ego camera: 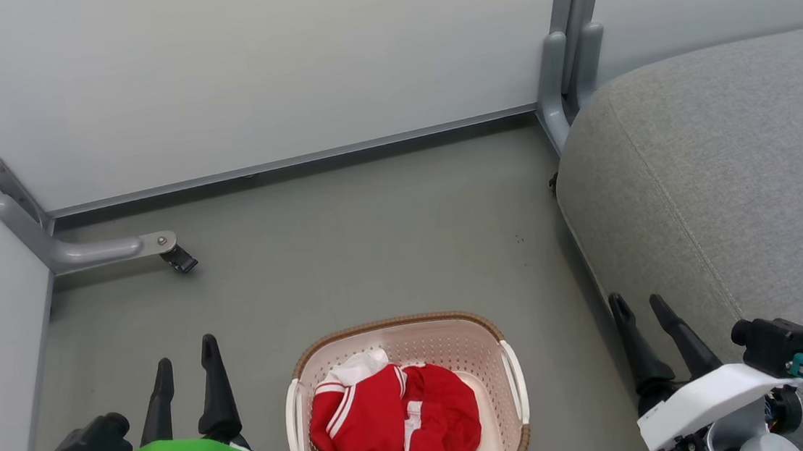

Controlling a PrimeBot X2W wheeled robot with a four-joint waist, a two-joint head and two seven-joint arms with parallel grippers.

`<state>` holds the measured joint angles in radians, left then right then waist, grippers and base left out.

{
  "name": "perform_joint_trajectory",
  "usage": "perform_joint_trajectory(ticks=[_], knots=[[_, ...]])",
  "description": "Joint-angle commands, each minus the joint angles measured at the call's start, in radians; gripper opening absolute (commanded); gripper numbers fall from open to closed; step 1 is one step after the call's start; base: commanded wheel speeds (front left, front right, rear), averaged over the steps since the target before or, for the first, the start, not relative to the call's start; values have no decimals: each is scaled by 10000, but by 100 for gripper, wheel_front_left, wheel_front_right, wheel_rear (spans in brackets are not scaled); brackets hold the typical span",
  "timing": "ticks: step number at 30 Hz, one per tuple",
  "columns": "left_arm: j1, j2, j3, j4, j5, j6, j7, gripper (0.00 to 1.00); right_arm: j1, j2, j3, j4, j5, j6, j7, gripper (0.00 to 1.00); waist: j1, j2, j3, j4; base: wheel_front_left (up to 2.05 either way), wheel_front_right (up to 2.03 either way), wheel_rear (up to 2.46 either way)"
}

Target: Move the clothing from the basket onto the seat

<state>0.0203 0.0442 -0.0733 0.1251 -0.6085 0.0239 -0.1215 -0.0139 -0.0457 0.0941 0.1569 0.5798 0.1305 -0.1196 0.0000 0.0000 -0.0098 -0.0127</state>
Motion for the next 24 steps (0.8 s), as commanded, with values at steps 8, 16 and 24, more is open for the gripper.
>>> perform_joint_trajectory(ticks=[8,16,24], knots=[[207,89,-190,-259,1180,201,-308,100,188,-52,45,-272,-1221,3,-323,100,0,0,-8,-13,0,0,0],[299,95,-347,-451,2106,406,-504,100,325,-48,94,-409,-2099,3,-534,100,0,0,-8,10,0,0,0],[400,142,-620,-607,2931,496,-688,100,415,-52,156,-475,-2896,2,-712,100,0,0,-28,28,0,0,0]])
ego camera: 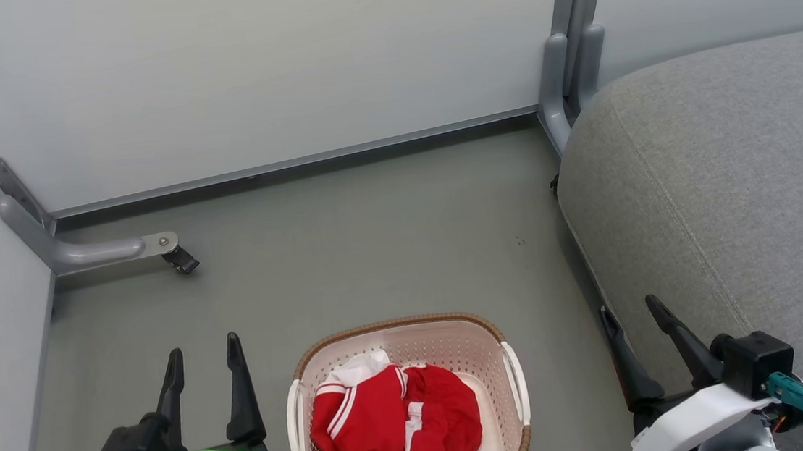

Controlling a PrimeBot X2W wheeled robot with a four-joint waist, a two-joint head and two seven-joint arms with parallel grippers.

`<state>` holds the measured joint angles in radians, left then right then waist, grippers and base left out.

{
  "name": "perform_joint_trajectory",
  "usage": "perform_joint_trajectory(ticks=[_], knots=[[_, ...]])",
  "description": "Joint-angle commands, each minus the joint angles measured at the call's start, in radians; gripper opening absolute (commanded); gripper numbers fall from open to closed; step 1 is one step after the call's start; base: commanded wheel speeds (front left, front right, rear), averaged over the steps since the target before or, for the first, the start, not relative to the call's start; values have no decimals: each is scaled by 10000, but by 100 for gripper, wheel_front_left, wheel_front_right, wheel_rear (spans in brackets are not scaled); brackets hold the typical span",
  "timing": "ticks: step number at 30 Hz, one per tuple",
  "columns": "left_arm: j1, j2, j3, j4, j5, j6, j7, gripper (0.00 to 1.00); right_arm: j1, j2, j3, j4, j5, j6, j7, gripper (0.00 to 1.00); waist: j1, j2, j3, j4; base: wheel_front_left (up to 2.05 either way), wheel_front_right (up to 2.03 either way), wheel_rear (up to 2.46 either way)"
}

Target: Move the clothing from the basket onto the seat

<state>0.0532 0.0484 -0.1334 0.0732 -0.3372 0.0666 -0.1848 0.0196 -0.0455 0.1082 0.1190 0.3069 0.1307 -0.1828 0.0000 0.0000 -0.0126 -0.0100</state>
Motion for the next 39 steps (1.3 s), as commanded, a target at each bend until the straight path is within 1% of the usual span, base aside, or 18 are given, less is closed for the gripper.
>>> perform_joint_trajectory(ticks=[1,5,17,39], knots=[[78,107,-58,-100,324,86,-80,100,82,-55,22,-100,-275,1,-97,100,0,0,2,2,0,0,0],[94,162,-235,-110,709,76,-167,100,96,-57,-20,-97,-592,0,-185,100,0,0,10,7,0,0,0],[199,228,-569,-150,1697,263,-422,100,174,-64,2,-130,-1523,0,-440,100,0,0,31,10,0,0,0],[522,243,-883,-281,3369,473,-826,100,371,-74,119,-226,-3107,0,-843,100,0,0,65,-59,0,0,0]])
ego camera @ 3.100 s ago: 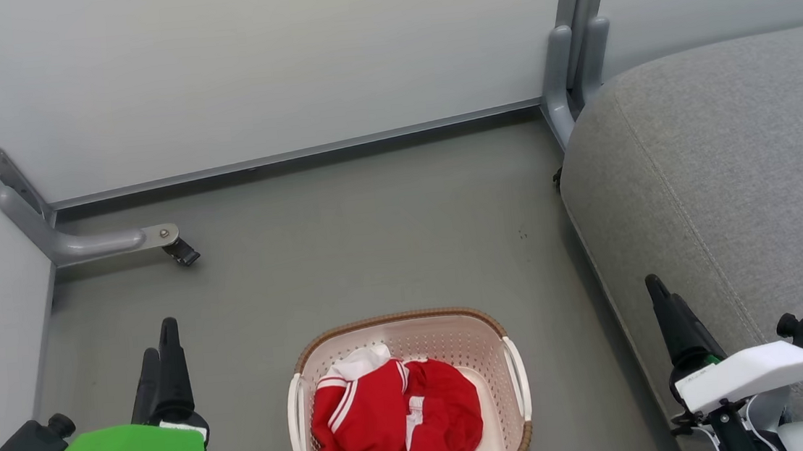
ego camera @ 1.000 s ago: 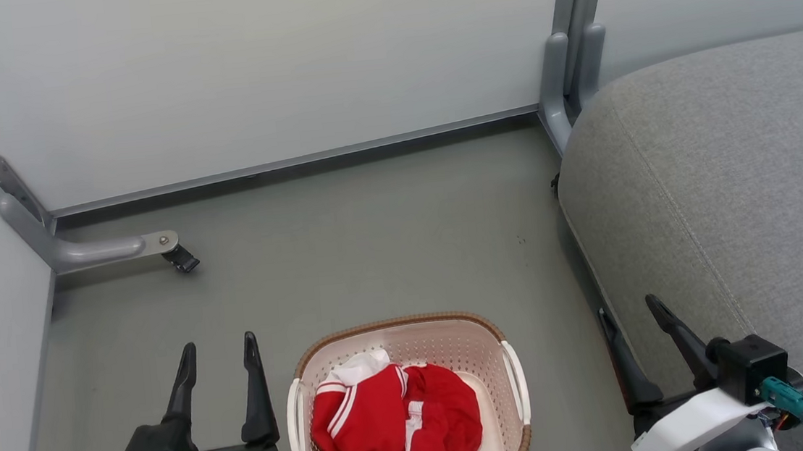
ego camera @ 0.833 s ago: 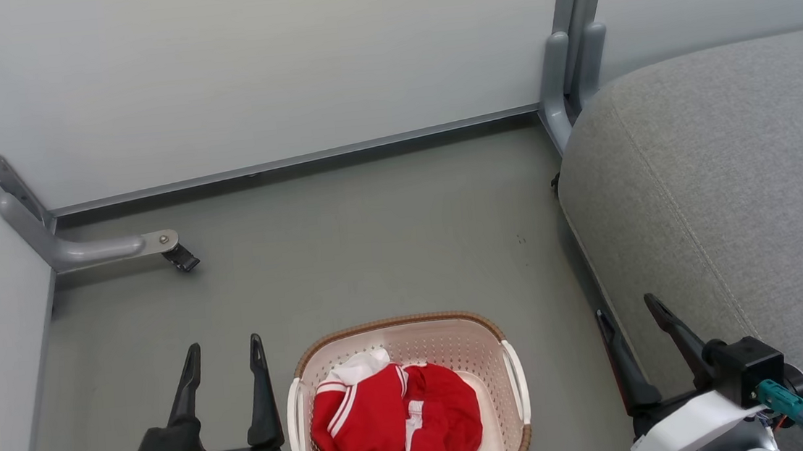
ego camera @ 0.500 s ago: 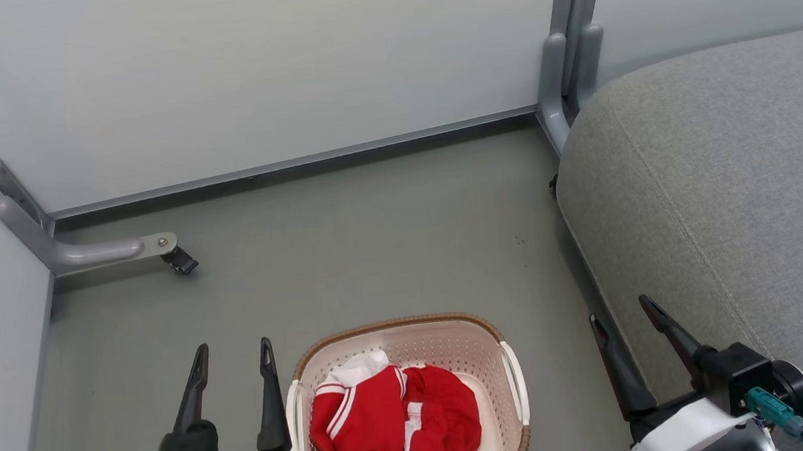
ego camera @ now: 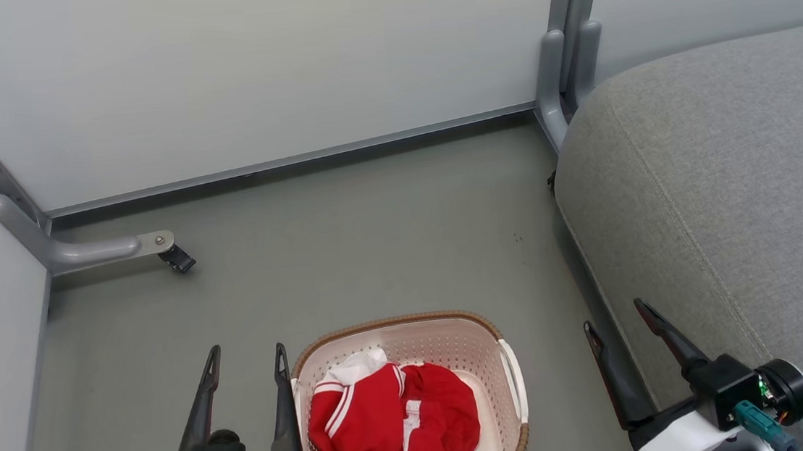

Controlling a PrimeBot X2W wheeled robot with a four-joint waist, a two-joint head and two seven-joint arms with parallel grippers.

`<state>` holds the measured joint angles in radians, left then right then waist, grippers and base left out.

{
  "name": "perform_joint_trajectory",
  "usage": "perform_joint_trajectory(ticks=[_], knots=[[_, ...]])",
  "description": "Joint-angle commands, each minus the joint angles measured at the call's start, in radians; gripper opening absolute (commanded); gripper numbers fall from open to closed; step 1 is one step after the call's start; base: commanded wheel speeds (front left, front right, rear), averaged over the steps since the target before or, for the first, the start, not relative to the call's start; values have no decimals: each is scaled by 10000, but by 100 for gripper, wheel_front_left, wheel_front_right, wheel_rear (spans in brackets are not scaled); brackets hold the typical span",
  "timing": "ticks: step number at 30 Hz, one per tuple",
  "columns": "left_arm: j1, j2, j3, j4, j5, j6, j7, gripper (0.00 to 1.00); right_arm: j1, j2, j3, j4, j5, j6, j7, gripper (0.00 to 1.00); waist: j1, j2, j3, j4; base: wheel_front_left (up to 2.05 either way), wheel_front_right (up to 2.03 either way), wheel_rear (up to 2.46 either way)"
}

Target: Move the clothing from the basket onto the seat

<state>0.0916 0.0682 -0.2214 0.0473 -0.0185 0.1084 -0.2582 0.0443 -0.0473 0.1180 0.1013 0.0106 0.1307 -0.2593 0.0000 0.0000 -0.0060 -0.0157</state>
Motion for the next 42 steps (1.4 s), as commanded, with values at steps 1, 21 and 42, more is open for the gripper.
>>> perform_joint_trajectory(ticks=[1,21,42], knots=[[157,48,9,12,161,37,-81,100,133,-55,22,-43,-167,0,-75,100,0,0,-2,-9,0,0,0],[340,-54,283,554,-111,-104,-66,100,162,-54,116,313,129,-1,-72,100,0,0,-51,-249,0,0,0],[-4218,-46,-440,3705,303,-1438,-66,100,-2707,-43,-502,-544,73,-1,-61,100,0,0,5363,-776,0,0,0]])
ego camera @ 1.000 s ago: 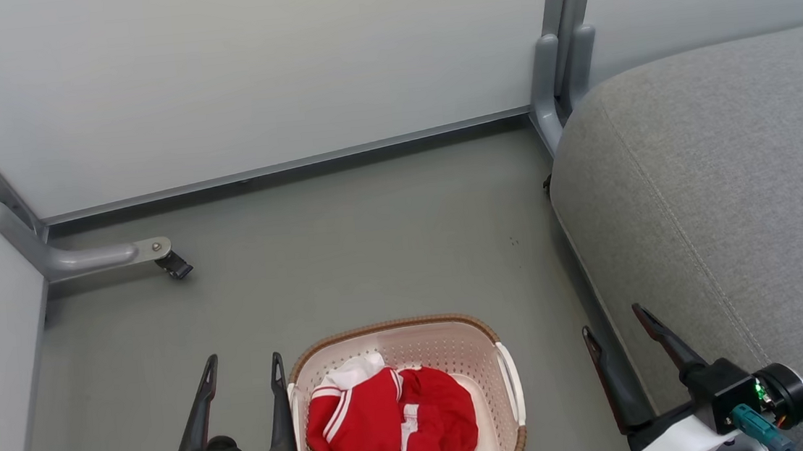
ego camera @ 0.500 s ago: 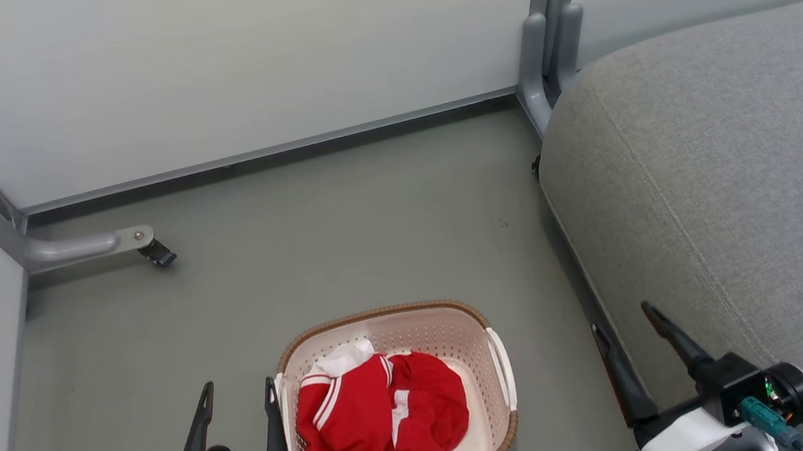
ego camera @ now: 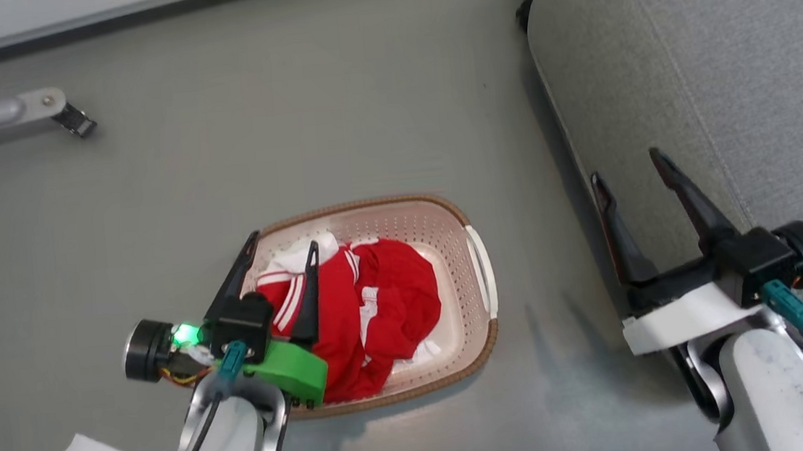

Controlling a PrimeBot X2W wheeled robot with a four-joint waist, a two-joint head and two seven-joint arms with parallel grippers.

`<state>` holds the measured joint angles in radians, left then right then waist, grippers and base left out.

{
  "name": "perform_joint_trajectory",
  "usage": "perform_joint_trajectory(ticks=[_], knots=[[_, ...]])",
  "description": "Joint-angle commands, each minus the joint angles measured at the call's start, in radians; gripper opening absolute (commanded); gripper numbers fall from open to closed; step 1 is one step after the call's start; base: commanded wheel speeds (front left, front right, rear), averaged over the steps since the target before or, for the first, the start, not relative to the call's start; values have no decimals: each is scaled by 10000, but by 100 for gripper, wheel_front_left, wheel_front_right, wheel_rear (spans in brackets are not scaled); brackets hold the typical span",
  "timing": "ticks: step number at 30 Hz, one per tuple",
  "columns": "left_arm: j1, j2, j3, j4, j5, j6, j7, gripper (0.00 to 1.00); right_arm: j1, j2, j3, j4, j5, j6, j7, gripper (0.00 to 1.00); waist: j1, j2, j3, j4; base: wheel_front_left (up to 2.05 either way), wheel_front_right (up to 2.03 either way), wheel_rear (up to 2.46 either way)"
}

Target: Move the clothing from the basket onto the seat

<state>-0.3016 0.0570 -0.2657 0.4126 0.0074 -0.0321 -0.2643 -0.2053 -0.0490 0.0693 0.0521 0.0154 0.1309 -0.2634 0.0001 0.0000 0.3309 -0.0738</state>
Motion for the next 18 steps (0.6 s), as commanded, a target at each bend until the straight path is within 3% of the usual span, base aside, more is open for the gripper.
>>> perform_joint_trajectory(ticks=[1,10,18], knots=[[-591,66,-77,315,76,-119,-5,100,-376,-24,-9,-105,7,-3,-21,100,-1,0,2226,-210,0,0,0],[-3871,-28,-1135,3350,247,-622,-5,100,-1758,-26,-71,-843,242,-3,-18,100,-1,0,4553,-355,0,0,0],[-5989,-37,-2371,5936,-361,-351,419,100,-2189,-23,-7,-1269,540,-3,-13,100,-1,0,6028,-691,0,0,0]])
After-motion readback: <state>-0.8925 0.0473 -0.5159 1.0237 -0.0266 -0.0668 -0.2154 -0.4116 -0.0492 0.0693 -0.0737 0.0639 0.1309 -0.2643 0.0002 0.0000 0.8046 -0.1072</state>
